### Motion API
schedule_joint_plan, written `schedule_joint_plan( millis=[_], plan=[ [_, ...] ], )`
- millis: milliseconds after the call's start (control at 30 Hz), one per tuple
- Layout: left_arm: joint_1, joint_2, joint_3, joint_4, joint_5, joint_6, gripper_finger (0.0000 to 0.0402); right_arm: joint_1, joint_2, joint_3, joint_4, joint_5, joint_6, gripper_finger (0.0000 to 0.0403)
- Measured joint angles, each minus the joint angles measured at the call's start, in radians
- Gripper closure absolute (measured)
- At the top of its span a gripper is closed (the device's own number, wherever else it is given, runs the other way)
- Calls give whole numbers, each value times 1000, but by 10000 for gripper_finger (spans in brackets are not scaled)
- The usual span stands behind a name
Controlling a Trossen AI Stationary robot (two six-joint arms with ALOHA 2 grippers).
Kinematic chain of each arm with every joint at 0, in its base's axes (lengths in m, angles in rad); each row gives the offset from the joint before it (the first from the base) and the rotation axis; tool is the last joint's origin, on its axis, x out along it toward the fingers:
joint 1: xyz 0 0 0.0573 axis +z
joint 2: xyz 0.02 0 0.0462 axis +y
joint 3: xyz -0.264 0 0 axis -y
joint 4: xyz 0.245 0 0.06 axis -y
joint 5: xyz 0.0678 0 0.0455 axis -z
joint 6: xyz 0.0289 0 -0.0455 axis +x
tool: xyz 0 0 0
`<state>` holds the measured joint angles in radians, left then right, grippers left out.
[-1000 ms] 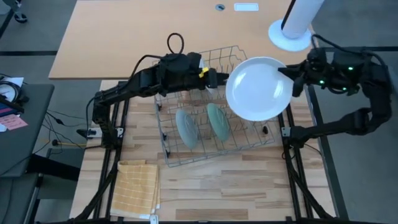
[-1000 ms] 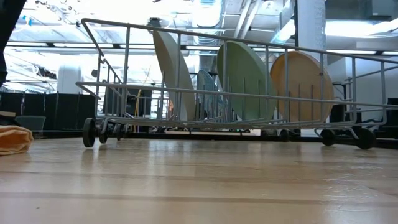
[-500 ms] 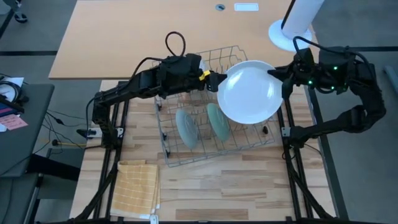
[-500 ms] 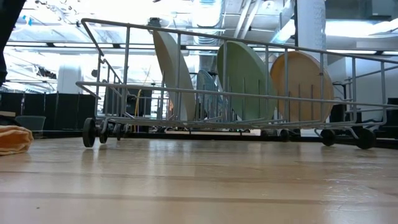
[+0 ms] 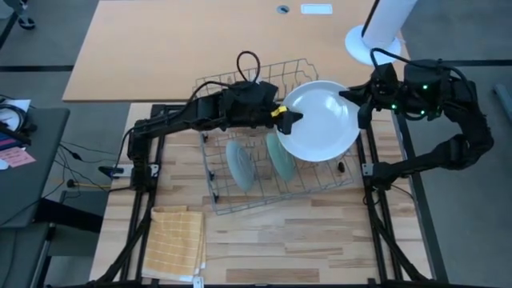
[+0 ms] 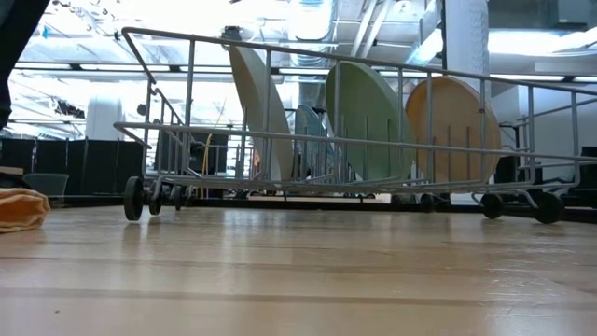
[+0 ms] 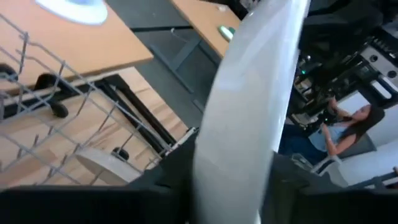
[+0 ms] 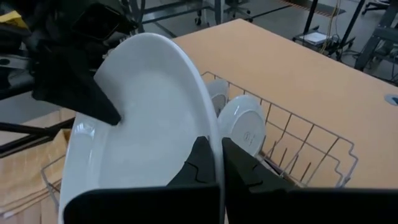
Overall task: Sort dishes
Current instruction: Put the white plate in the dish rack
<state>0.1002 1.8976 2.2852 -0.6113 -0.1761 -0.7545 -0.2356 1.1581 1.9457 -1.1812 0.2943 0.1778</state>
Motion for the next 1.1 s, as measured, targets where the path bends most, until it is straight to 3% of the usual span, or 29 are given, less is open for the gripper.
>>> schedule_joint_plan(
  millis=[167, 367, 633, 900, 1100],
  plan=[
    [-1, -6, 1, -1, 41, 58, 354, 0, -1, 1, -14, -5, -8, 403],
    [1, -6, 1, 3, 46, 104, 356, 0, 0, 2, -15, 4, -45, 390],
    [29, -10, 6, 18, 24, 229, 356, -2, -11, 0, -19, 70, -31, 323],
    [207, -11, 67, 27, 249, 354, 356, -3, -31, 0, 2, 180, 28, 268],
    [325, -18, 71, 42, 393, 475, 356, -4, -38, 1, 127, 307, 36, 252]
  ],
)
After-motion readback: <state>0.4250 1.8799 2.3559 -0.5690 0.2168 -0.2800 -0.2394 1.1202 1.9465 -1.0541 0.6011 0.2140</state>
